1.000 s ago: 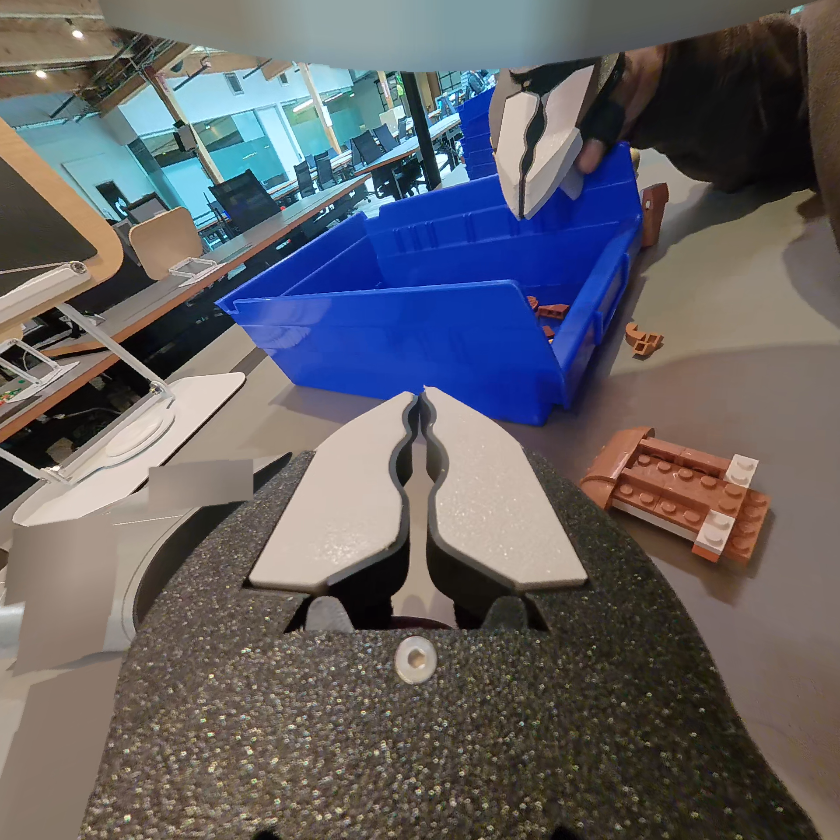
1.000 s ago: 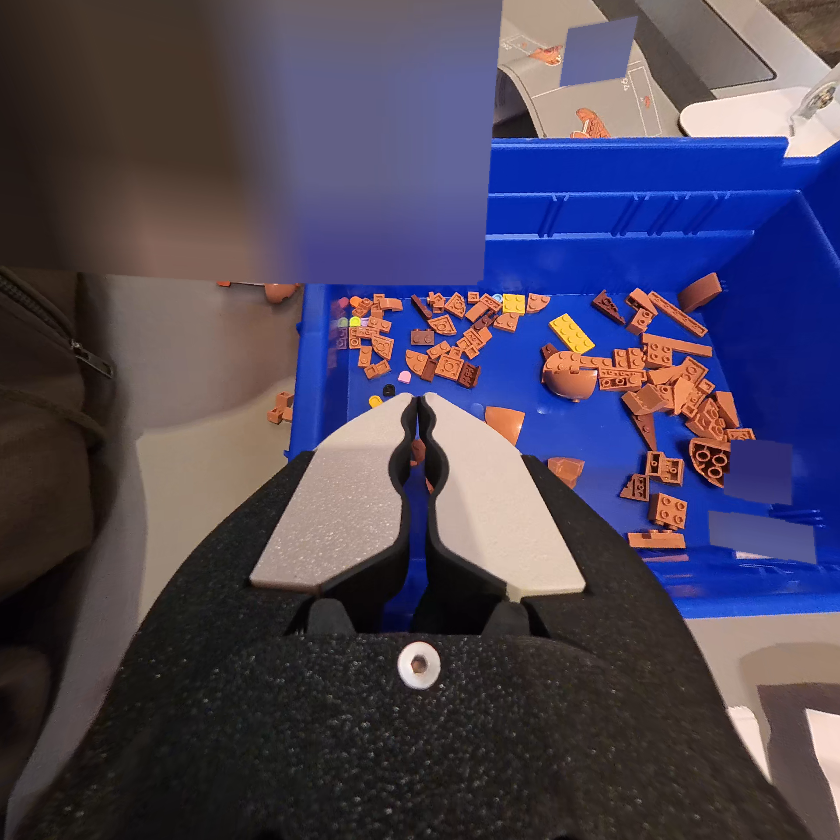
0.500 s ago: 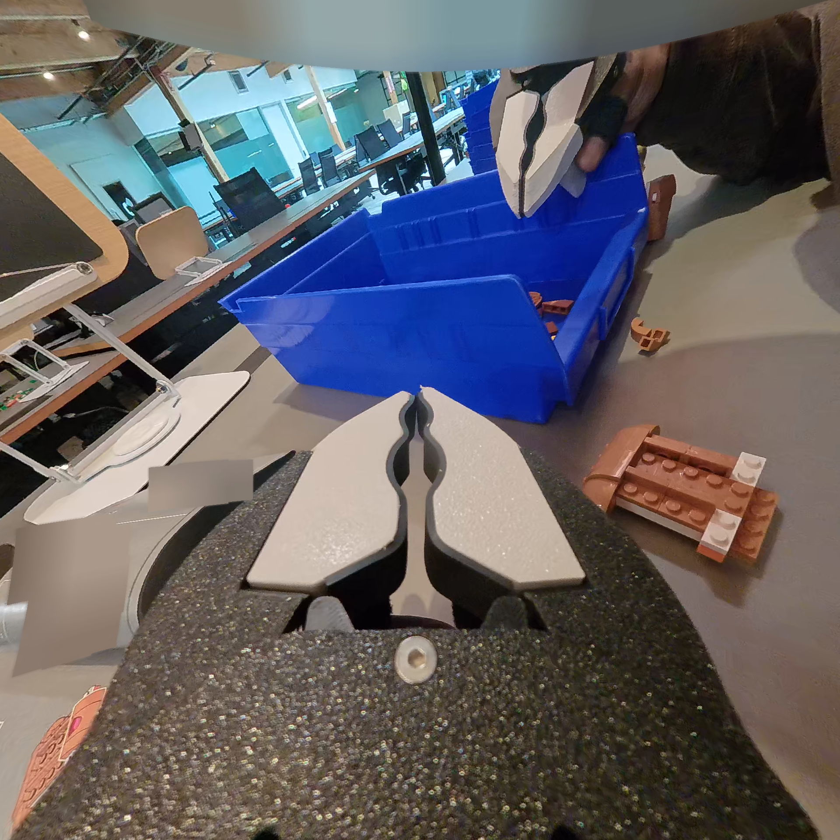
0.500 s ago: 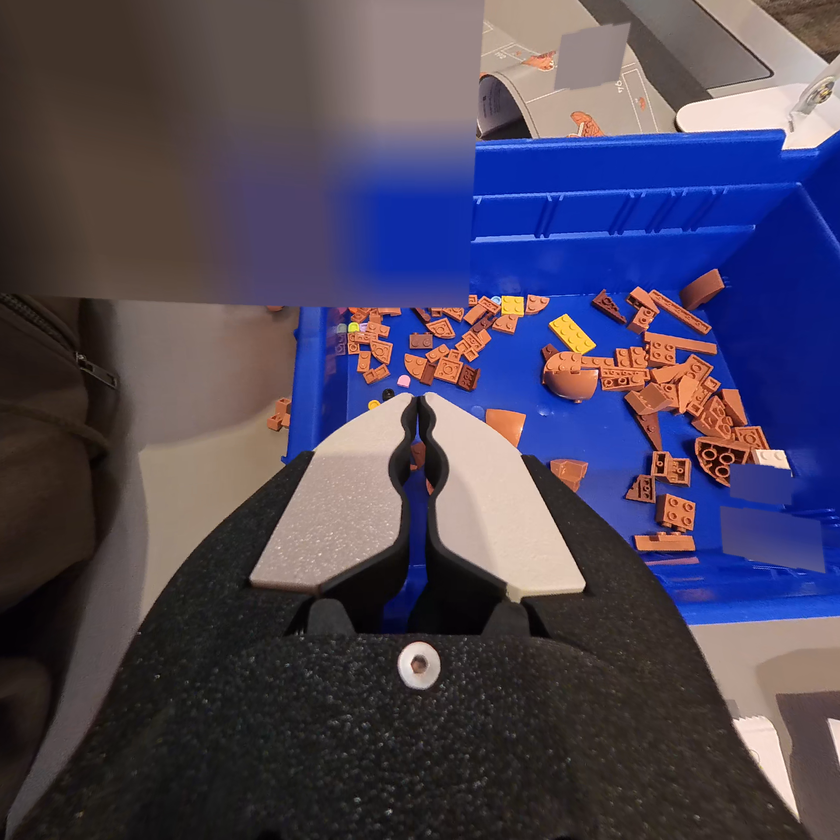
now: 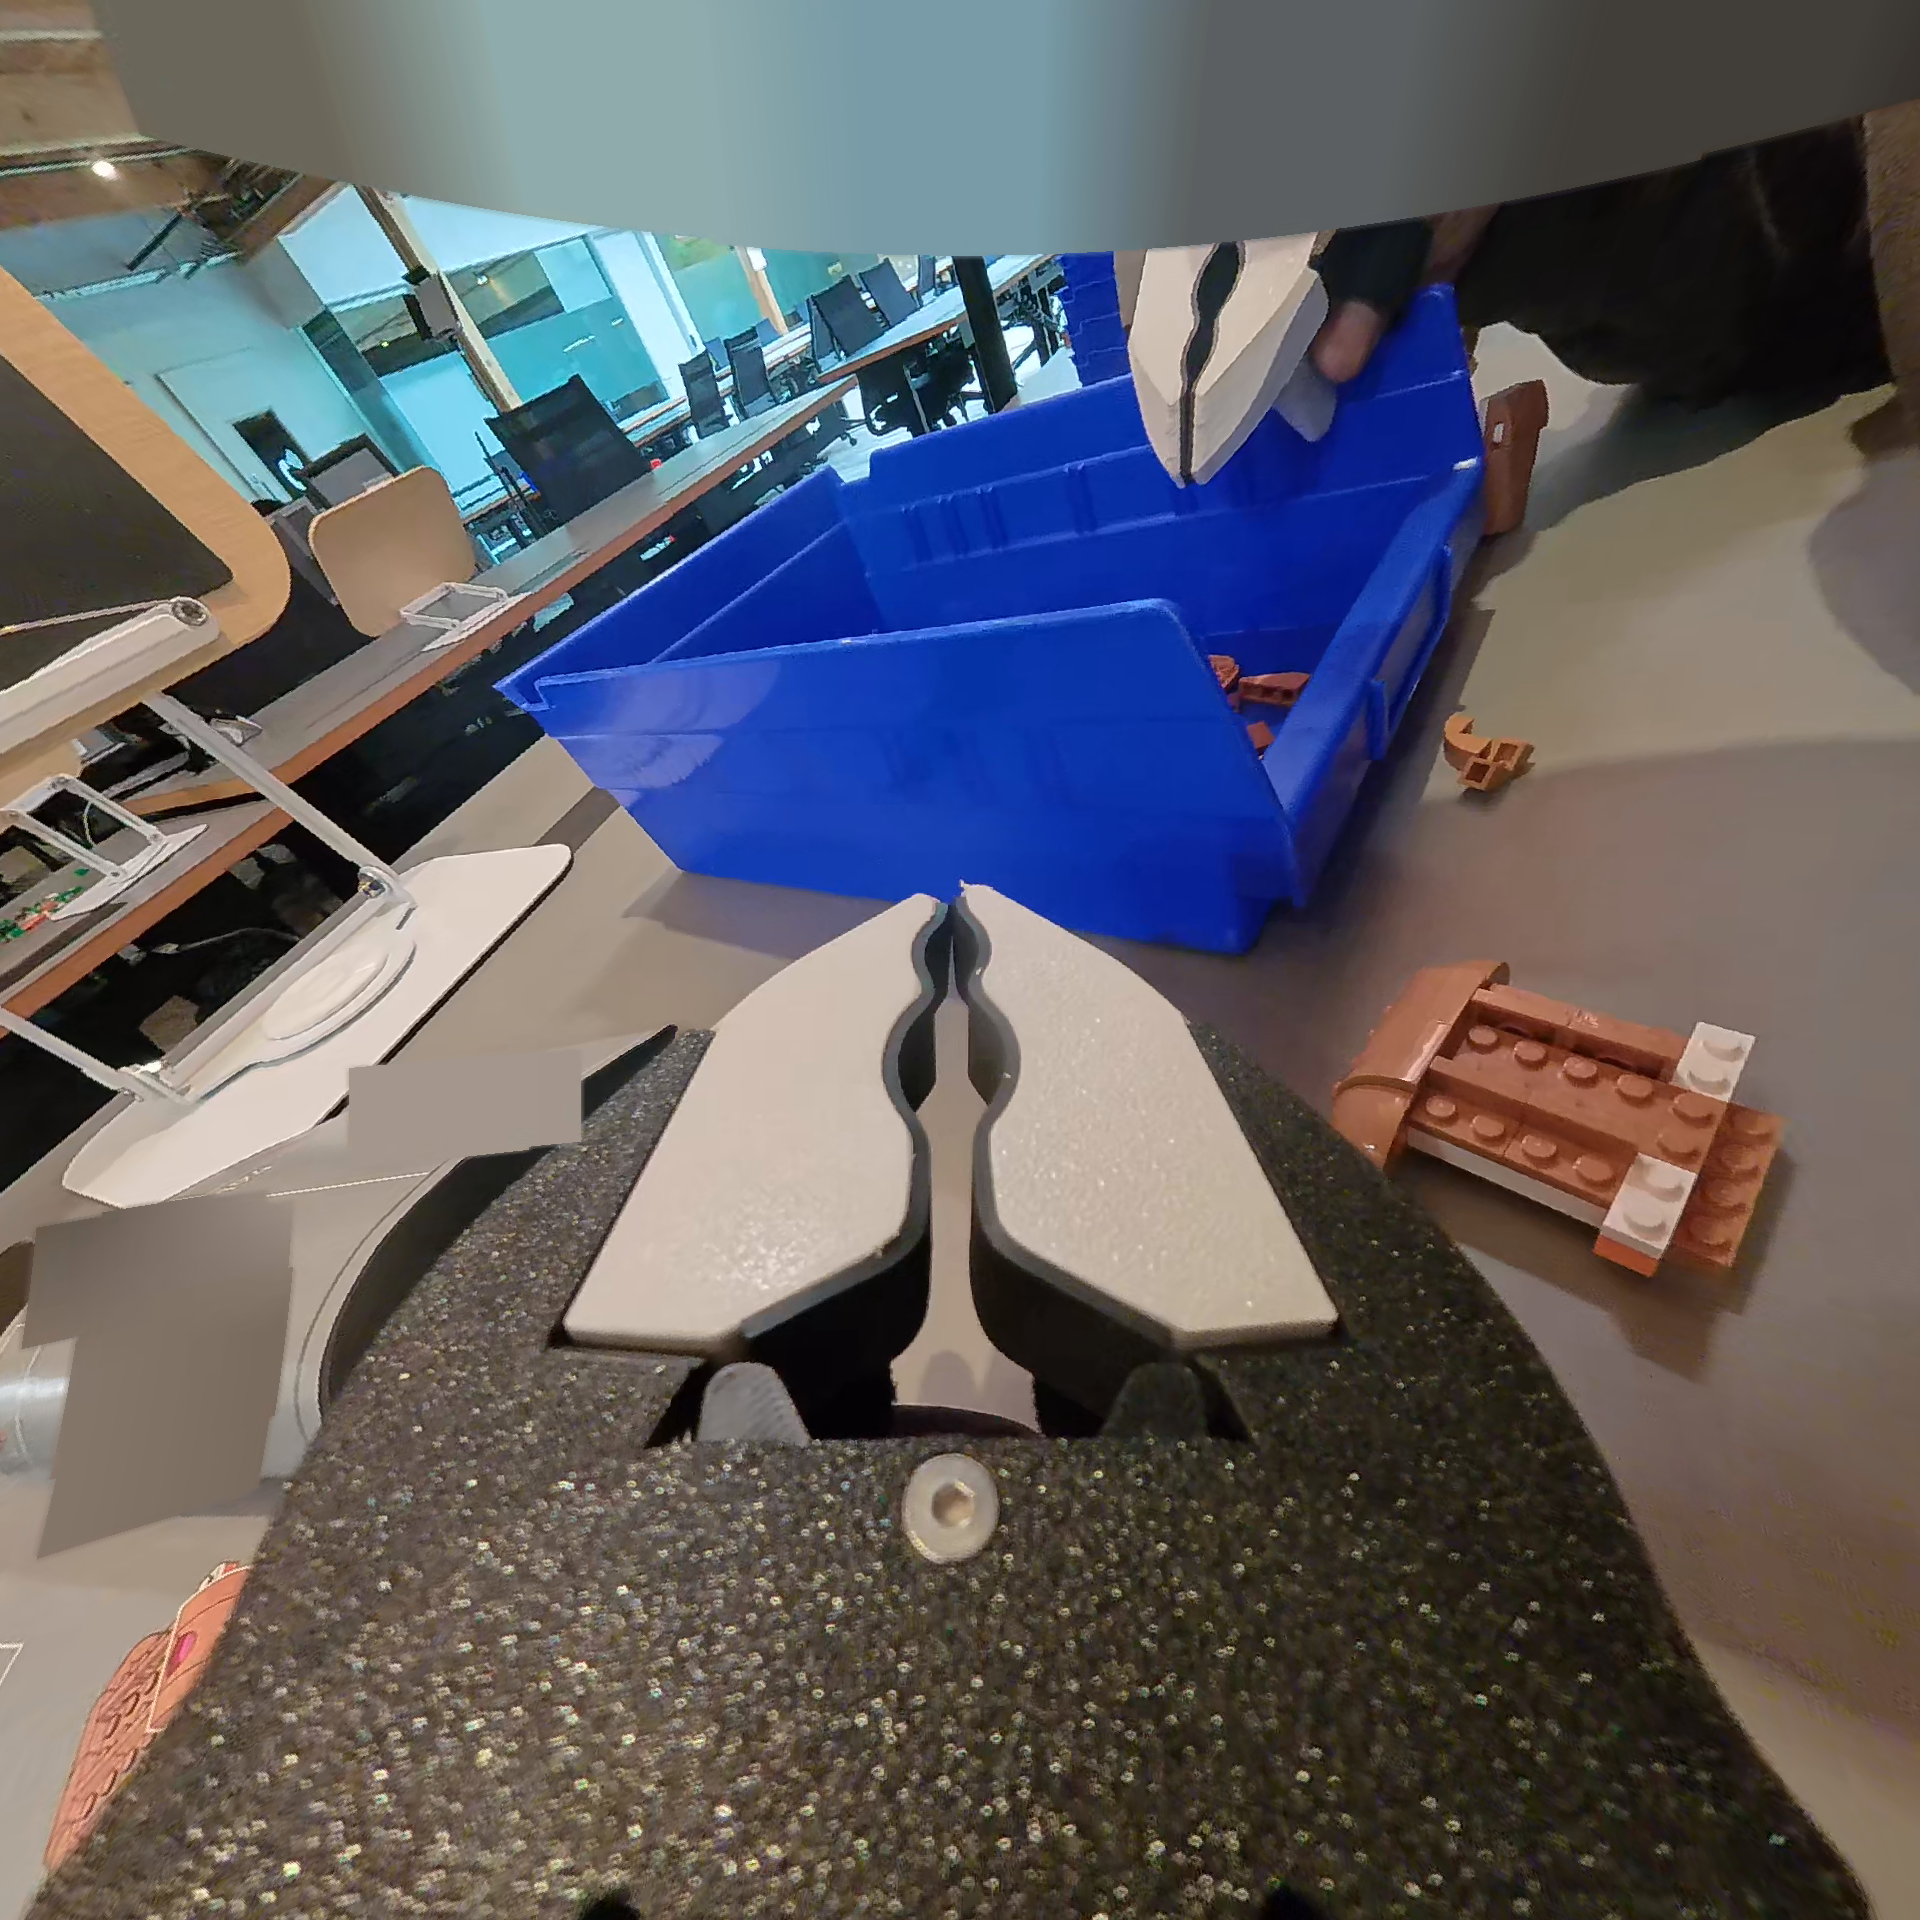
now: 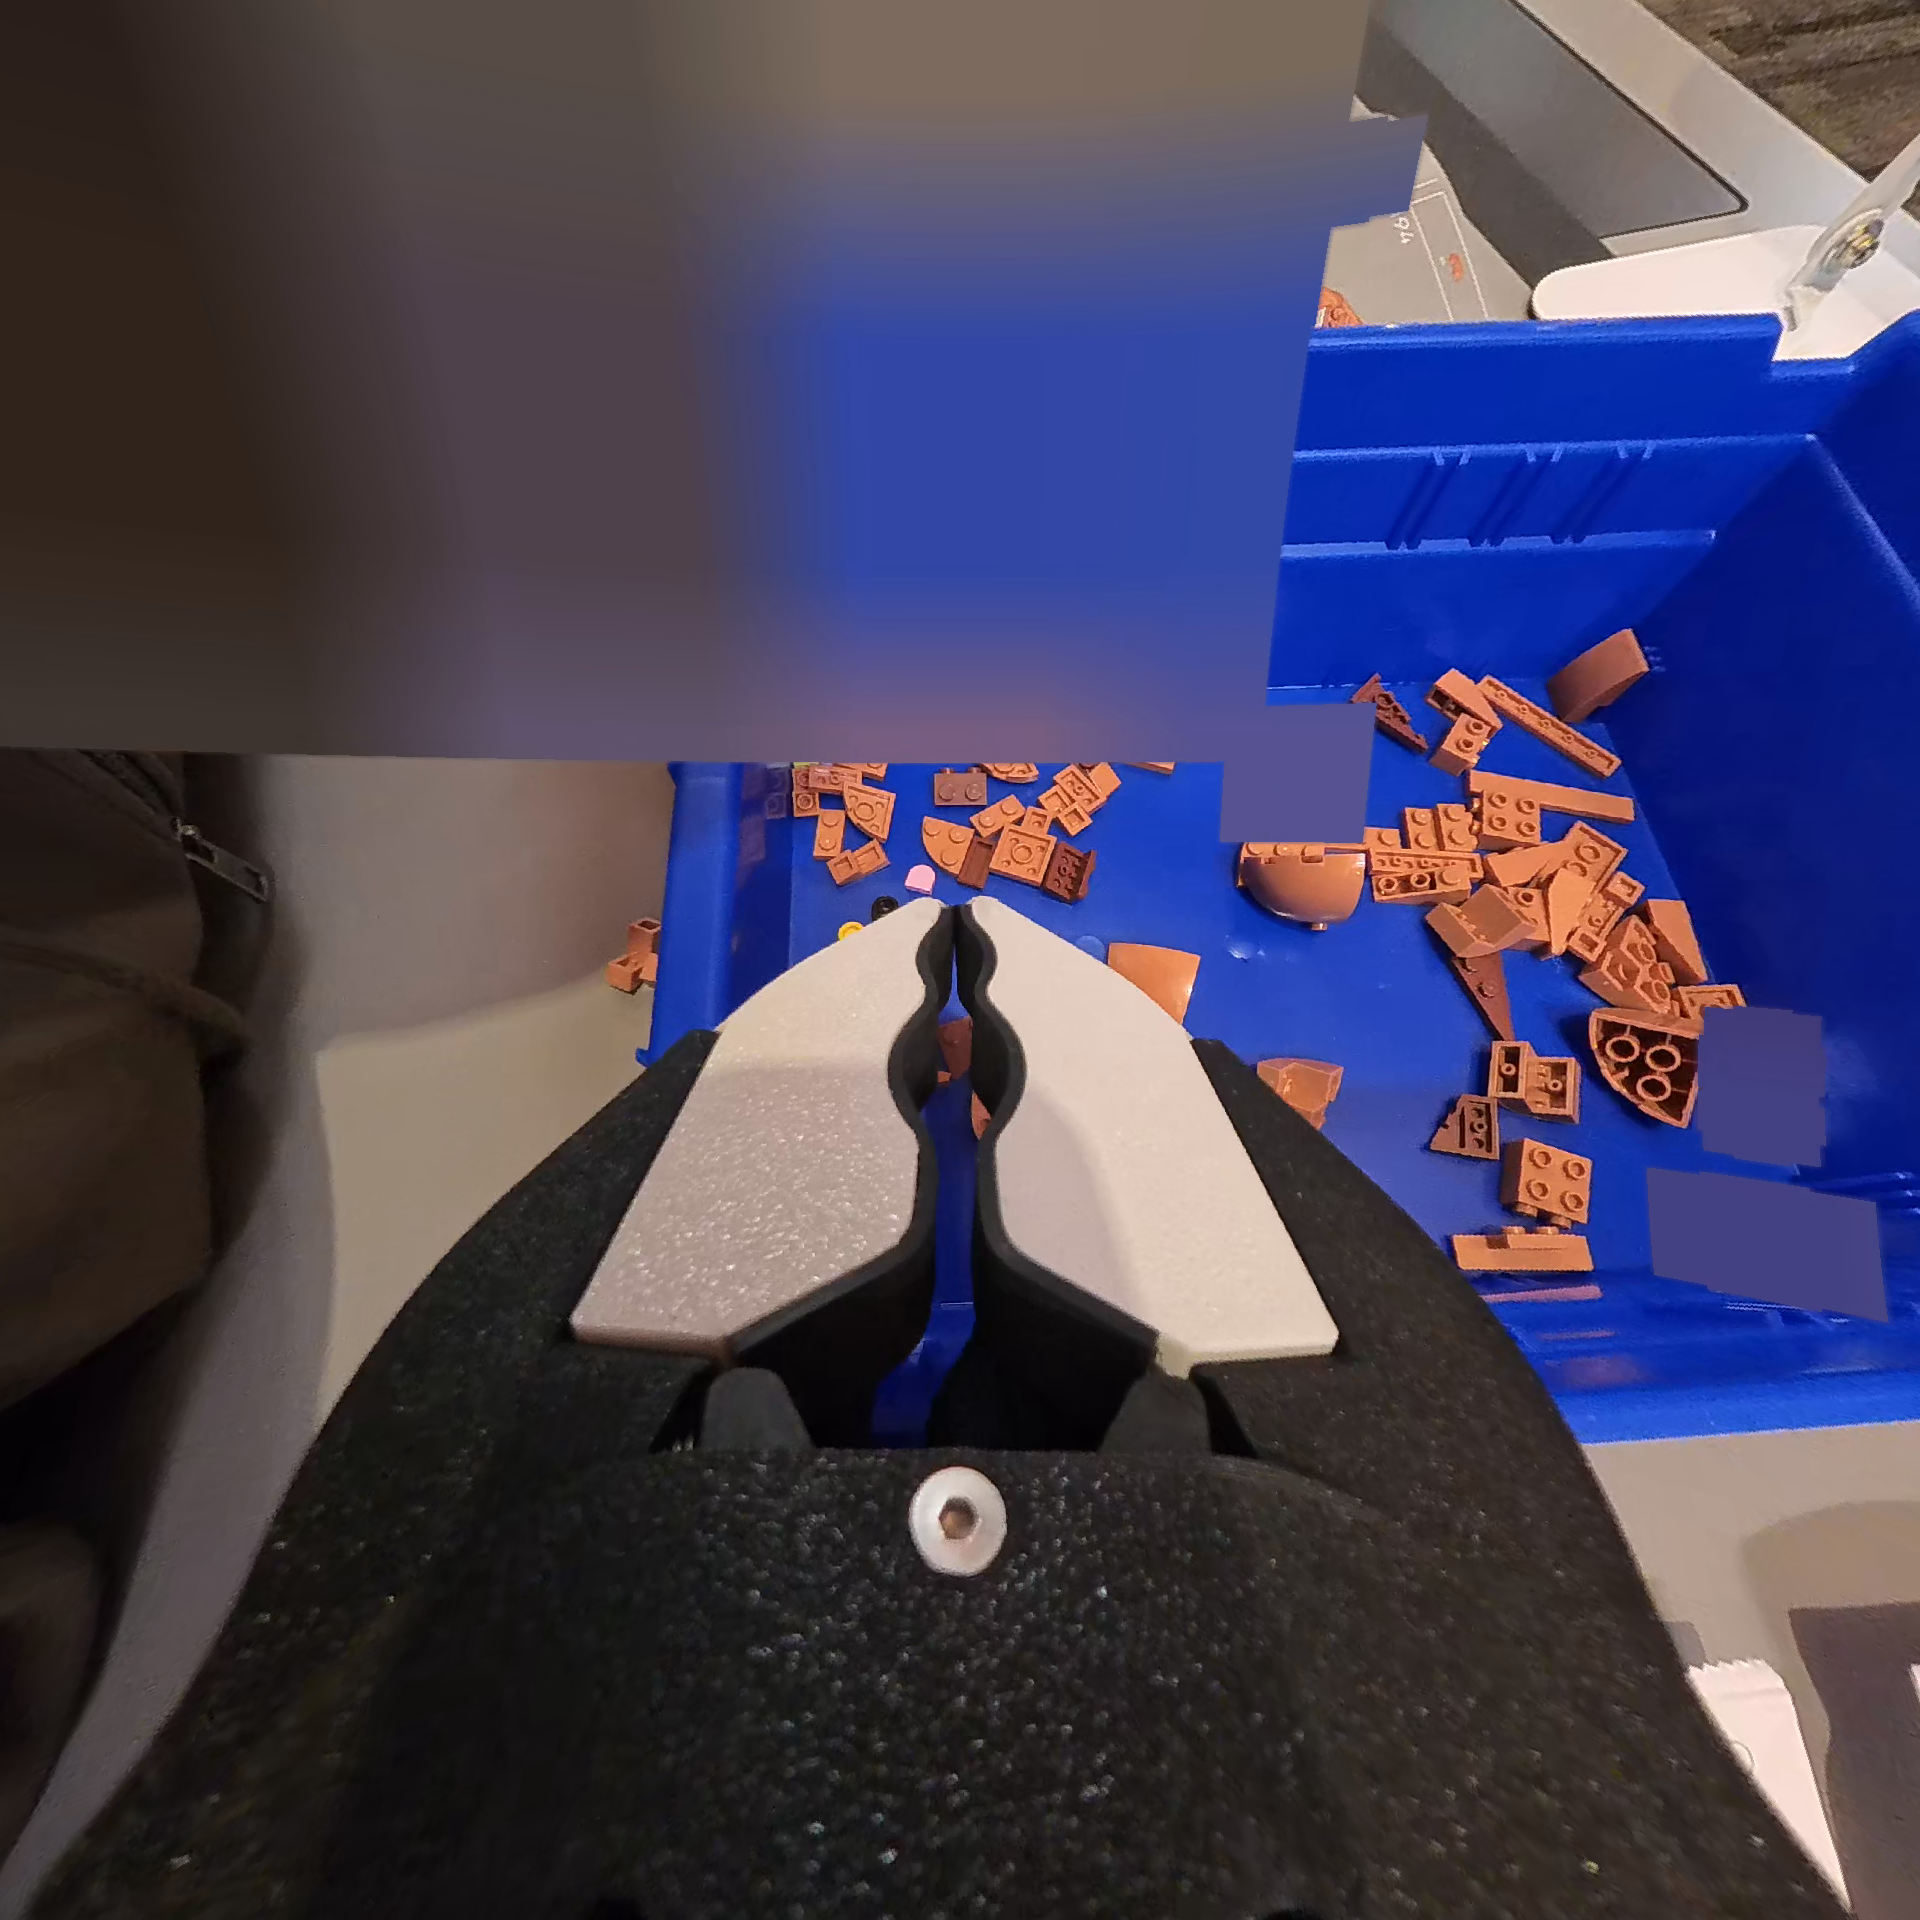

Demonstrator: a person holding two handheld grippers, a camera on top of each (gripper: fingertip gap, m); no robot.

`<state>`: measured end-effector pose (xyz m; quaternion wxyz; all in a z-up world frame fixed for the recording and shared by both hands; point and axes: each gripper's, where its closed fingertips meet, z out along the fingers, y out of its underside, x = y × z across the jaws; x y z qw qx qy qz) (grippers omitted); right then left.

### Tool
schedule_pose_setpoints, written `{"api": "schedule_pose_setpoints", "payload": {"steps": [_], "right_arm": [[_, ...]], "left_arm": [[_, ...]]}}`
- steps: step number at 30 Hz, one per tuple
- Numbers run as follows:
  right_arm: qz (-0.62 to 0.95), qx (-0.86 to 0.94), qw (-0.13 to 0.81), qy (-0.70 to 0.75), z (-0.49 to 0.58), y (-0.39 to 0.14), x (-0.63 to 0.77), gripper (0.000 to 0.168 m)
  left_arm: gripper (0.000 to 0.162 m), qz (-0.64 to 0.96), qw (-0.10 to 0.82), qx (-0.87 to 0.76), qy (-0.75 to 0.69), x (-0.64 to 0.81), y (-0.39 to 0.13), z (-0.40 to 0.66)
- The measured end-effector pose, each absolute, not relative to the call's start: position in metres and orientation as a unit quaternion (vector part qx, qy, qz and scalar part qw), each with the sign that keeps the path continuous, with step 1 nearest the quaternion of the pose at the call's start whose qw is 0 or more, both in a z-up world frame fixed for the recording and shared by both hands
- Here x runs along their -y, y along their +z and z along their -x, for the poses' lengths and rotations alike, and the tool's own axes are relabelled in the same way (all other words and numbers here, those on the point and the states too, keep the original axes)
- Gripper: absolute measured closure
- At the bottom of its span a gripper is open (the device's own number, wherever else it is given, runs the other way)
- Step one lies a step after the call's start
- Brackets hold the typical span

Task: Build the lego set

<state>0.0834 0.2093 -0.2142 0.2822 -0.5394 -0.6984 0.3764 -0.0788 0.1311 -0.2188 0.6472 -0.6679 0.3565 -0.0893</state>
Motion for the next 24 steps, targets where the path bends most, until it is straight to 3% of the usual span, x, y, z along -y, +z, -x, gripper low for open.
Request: {"api": "schedule_pose_setpoints", "payload": {"steps": [14, 24], "right_arm": [[0.542, 0.703, 0.282, 0.365, -0.084, -0.216, -0.211, 0.168], [0.522, 0.804, 0.221, 0.181, -0.081, -0.202, -0.231, 0.156]], "left_arm": [[0.162, 0.669, 0.646, -0.358, -0.088, -0.131, -0.219, 0.078], [0.162, 0.667, 0.648, -0.358, -0.081, -0.13, -0.219, 0.078]]}}
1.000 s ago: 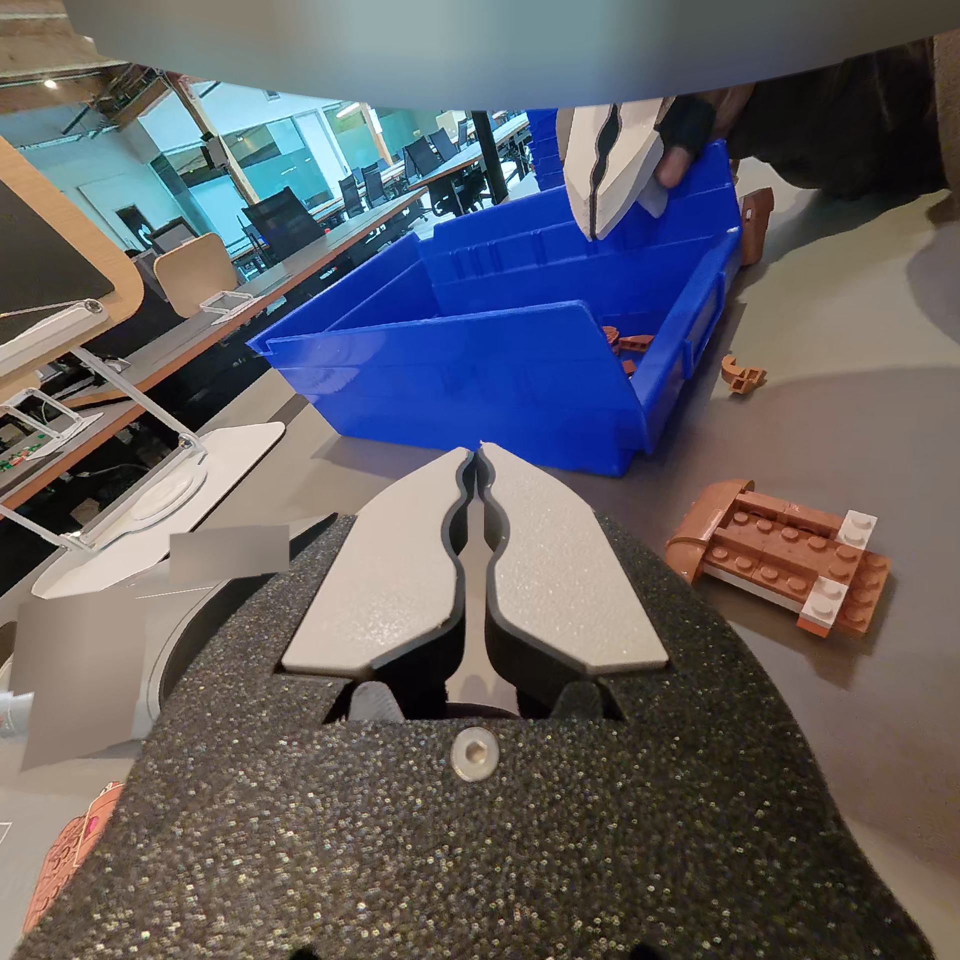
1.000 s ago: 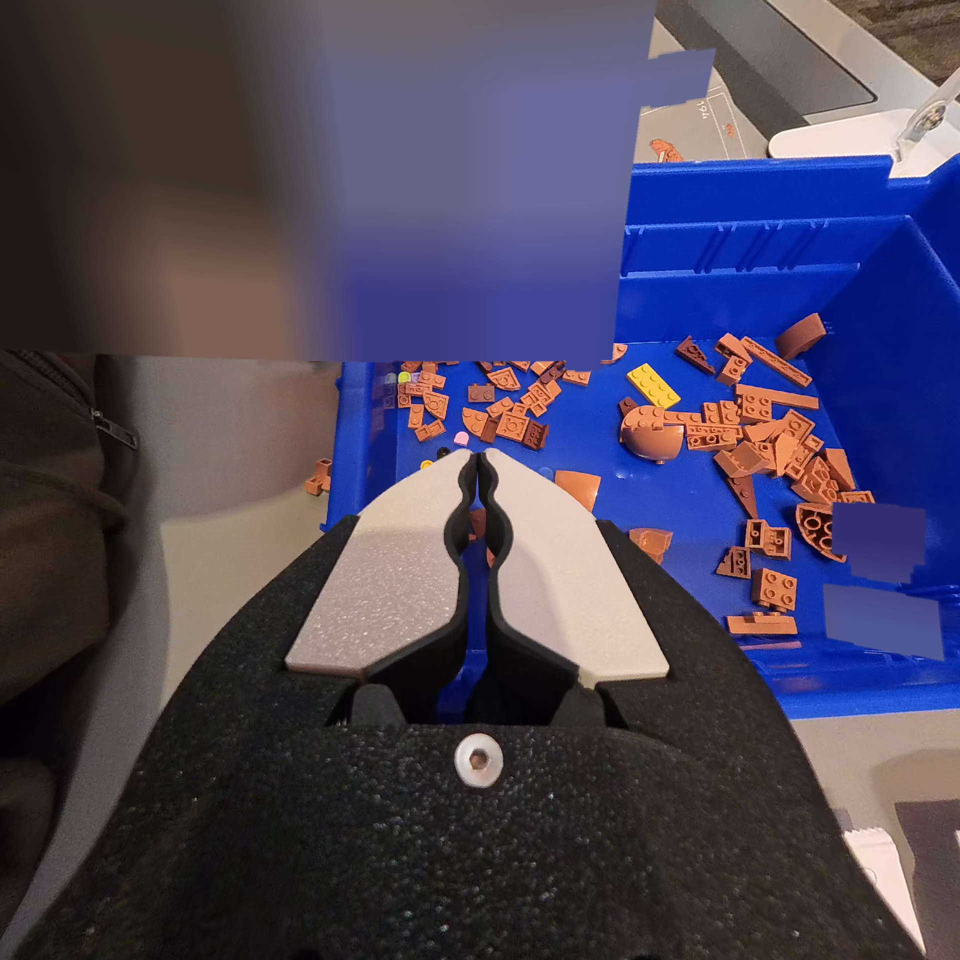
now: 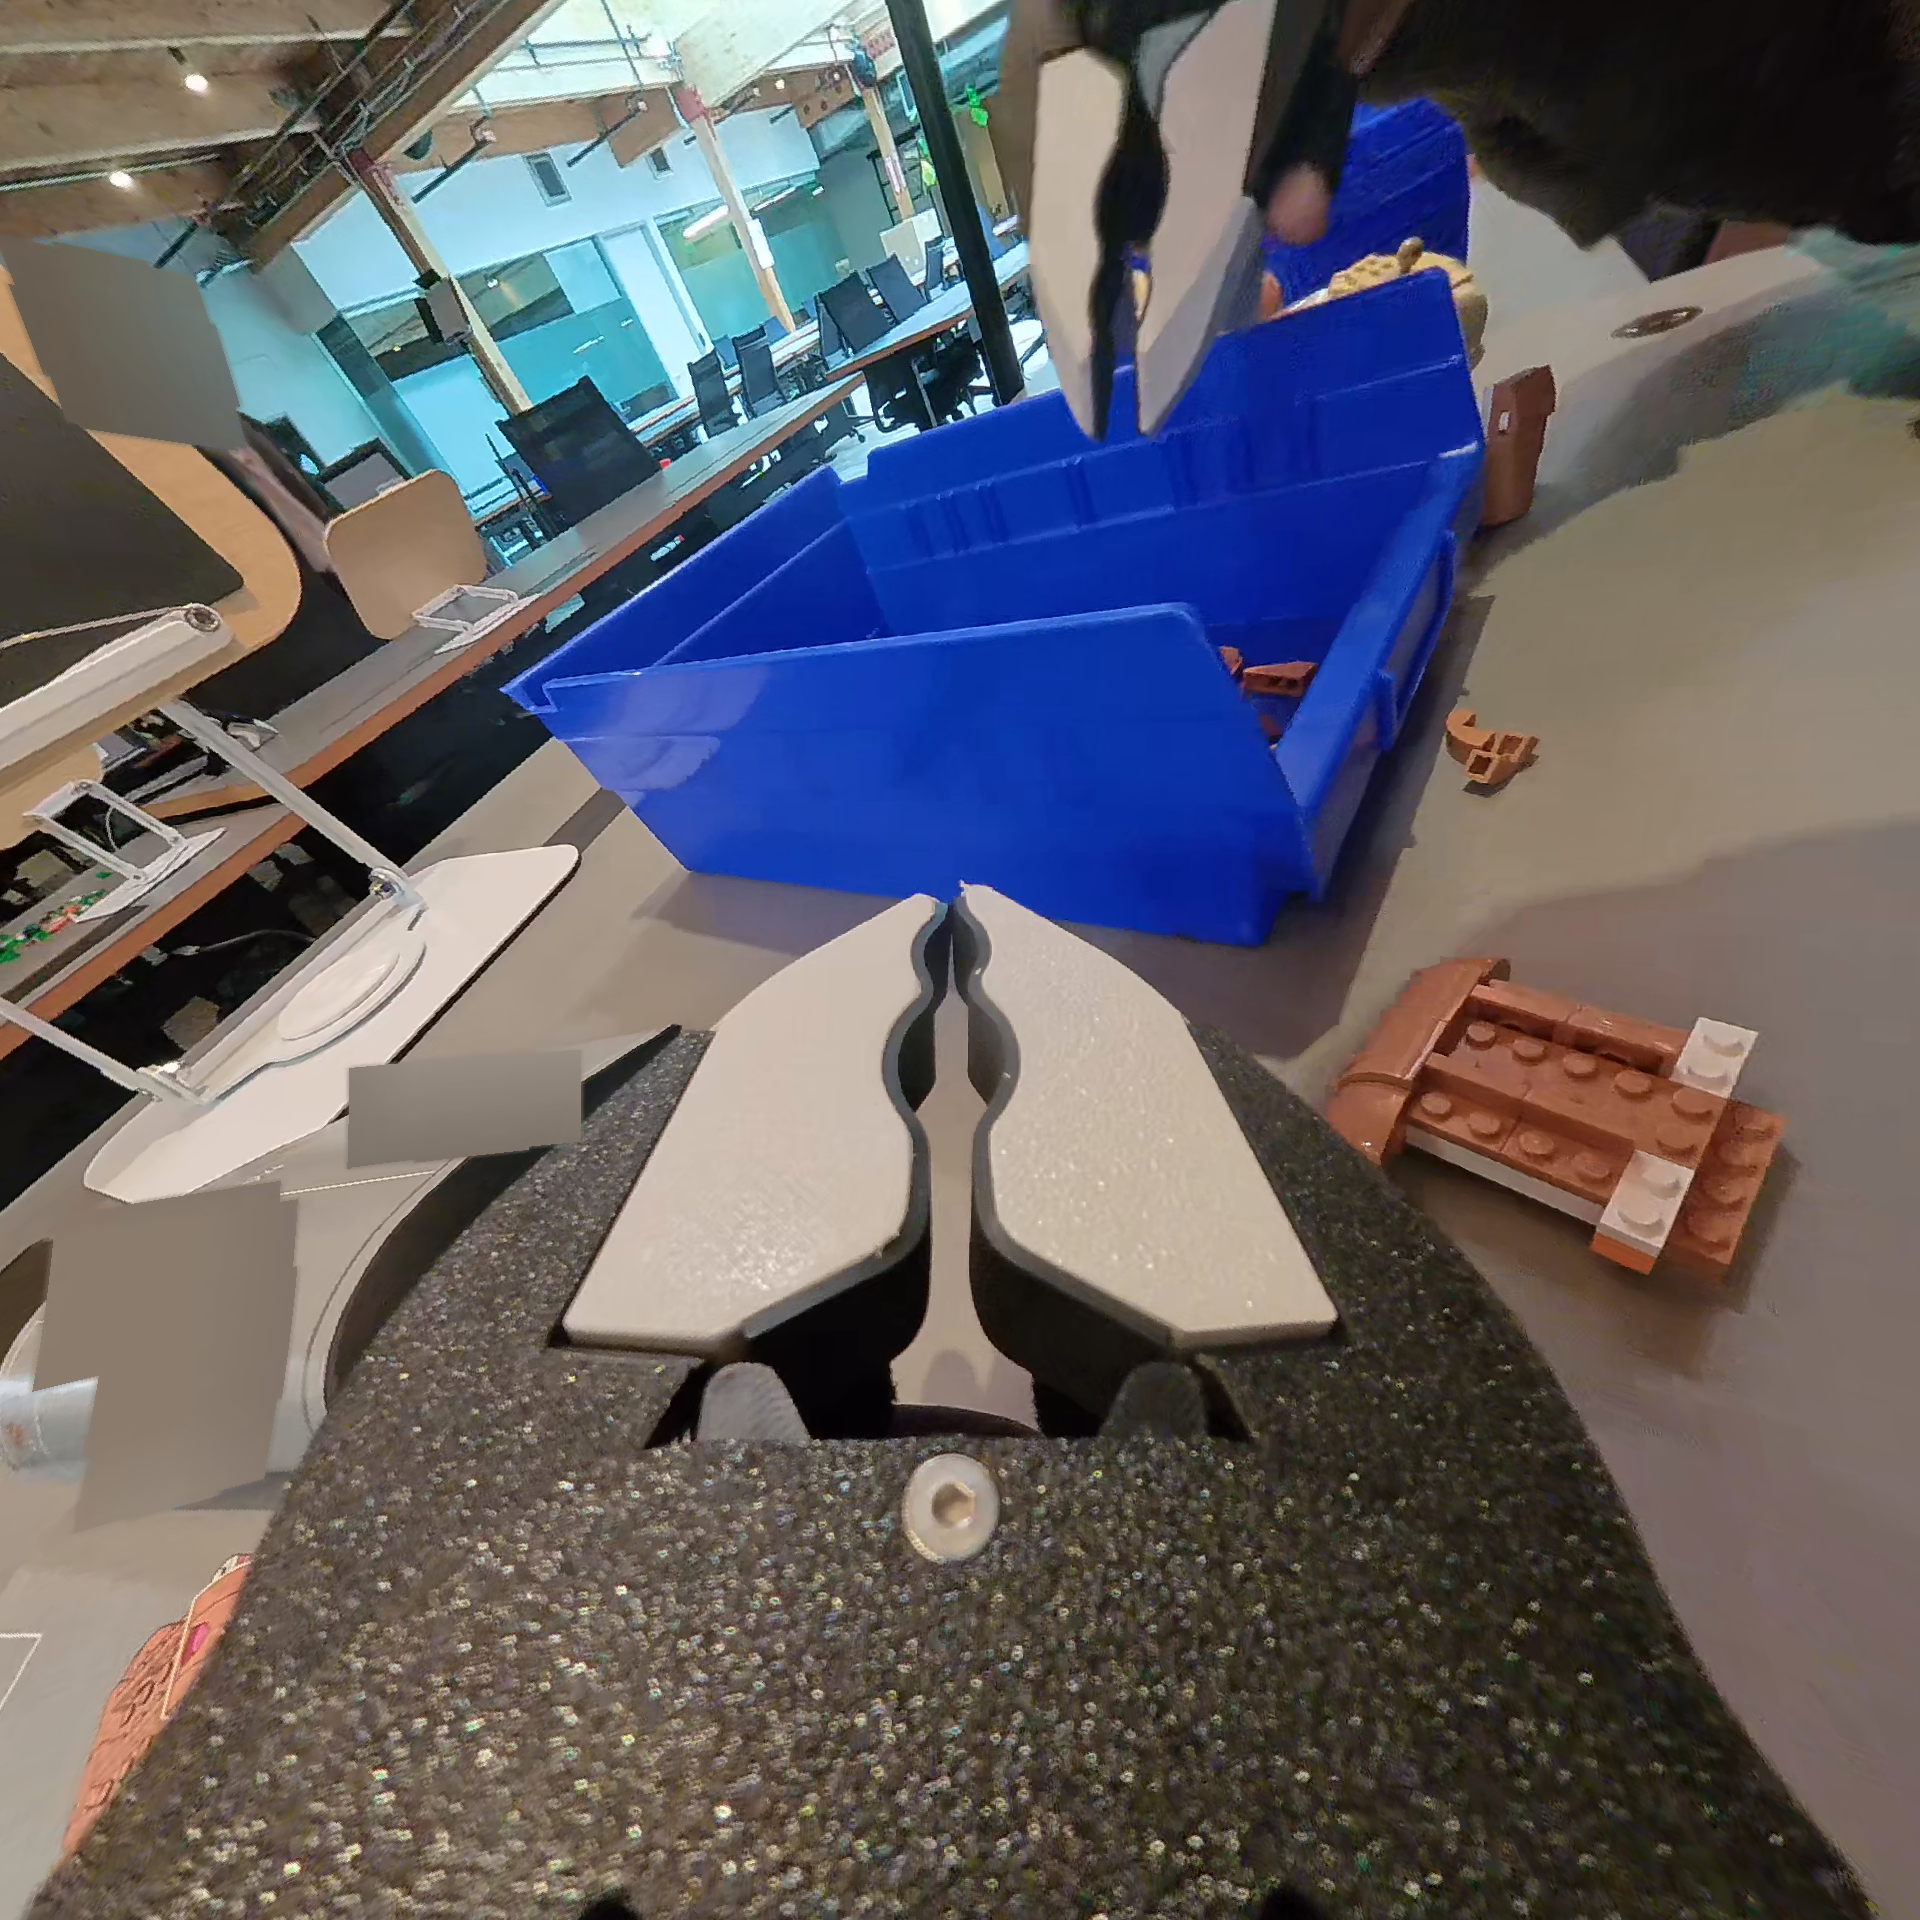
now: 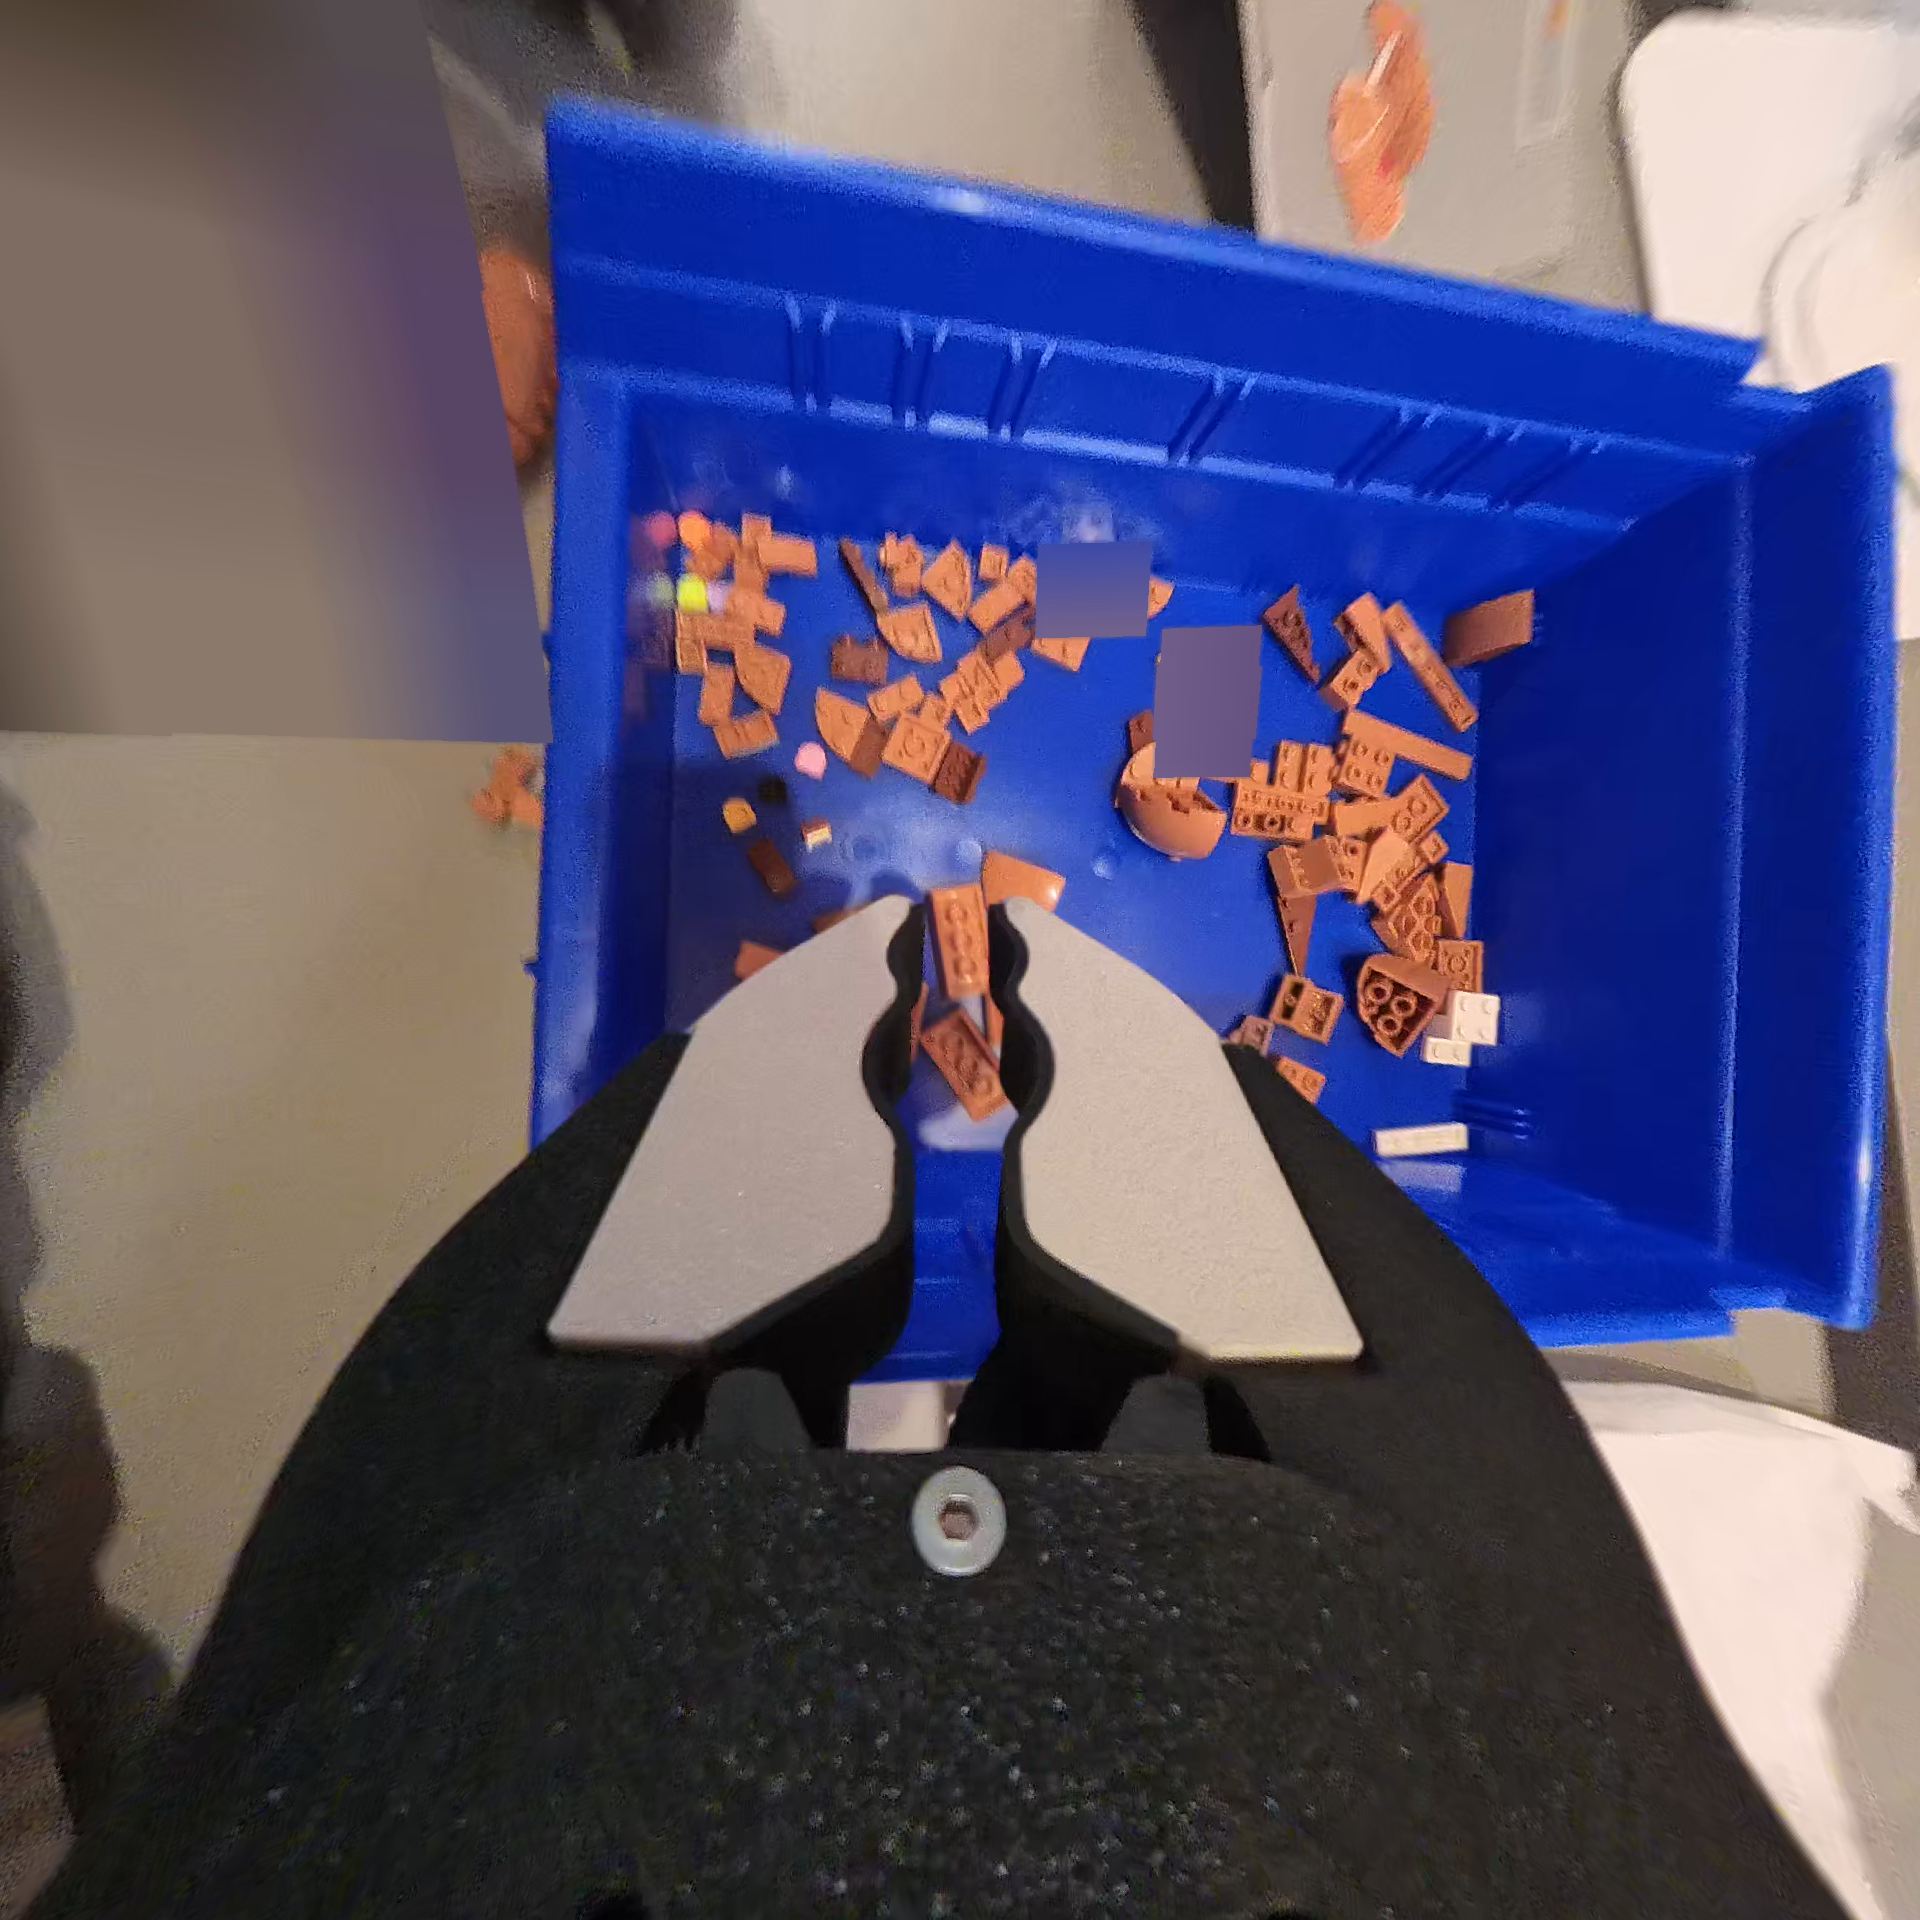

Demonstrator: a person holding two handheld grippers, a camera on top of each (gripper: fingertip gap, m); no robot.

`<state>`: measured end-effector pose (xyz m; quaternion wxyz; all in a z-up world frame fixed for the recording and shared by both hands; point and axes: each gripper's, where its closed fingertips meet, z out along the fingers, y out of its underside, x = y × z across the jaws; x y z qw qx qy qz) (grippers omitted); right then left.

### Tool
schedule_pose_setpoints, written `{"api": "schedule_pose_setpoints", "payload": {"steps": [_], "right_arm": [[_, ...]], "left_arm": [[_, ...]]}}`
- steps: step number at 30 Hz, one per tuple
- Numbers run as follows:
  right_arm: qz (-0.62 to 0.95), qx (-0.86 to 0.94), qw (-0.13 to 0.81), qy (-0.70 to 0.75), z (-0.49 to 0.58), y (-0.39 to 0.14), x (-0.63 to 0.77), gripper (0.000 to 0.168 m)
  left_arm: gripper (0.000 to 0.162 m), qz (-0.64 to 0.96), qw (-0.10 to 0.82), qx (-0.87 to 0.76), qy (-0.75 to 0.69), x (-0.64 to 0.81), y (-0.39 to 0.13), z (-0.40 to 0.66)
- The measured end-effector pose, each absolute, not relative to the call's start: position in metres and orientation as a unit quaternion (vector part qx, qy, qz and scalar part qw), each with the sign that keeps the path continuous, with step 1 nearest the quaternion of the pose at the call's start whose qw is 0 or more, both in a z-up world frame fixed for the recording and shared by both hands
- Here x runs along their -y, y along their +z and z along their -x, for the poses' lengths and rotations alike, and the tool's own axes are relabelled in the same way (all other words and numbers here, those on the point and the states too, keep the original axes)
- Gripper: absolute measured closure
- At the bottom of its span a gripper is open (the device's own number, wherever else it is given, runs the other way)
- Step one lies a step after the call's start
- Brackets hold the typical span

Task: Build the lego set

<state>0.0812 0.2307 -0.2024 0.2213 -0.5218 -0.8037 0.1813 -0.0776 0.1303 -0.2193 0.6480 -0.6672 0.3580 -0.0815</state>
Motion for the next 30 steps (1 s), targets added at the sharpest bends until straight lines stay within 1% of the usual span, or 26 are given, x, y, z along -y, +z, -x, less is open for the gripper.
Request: {"api": "schedule_pose_setpoints", "payload": {"steps": [5, 8, 11, 17, 28, 30], "right_arm": [[0.477, 0.873, 0.069, 0.068, -0.083, -0.243, -0.24, 0.152], [0.453, 0.891, 0.009, 0.04, -0.083, -0.259, -0.24, 0.151], [0.437, 0.899, -0.031, 0.012, -0.085, -0.273, -0.24, 0.151], [0.433, 0.898, -0.067, -0.035, -0.089, -0.293, -0.249, 0.147], [0.428, 0.897, -0.102, -0.045, -0.09, -0.296, -0.249, 0.148], [0.43, 0.896, -0.104, -0.046, -0.09, -0.295, -0.249, 0.145]], "left_arm": [[0.162, 0.665, 0.647, -0.365, -0.078, -0.129, -0.22, 0.075], [0.162, 0.664, 0.647, -0.366, -0.078, -0.128, -0.221, 0.075], [0.162, 0.664, 0.647, -0.367, -0.078, -0.127, -0.221, 0.075], [0.162, 0.663, 0.648, -0.366, -0.083, -0.127, -0.22, 0.075], [0.162, 0.664, 0.647, -0.367, -0.08, -0.126, -0.22, 0.075], [0.162, 0.664, 0.646, -0.368, -0.078, -0.126, -0.221, 0.075]]}}
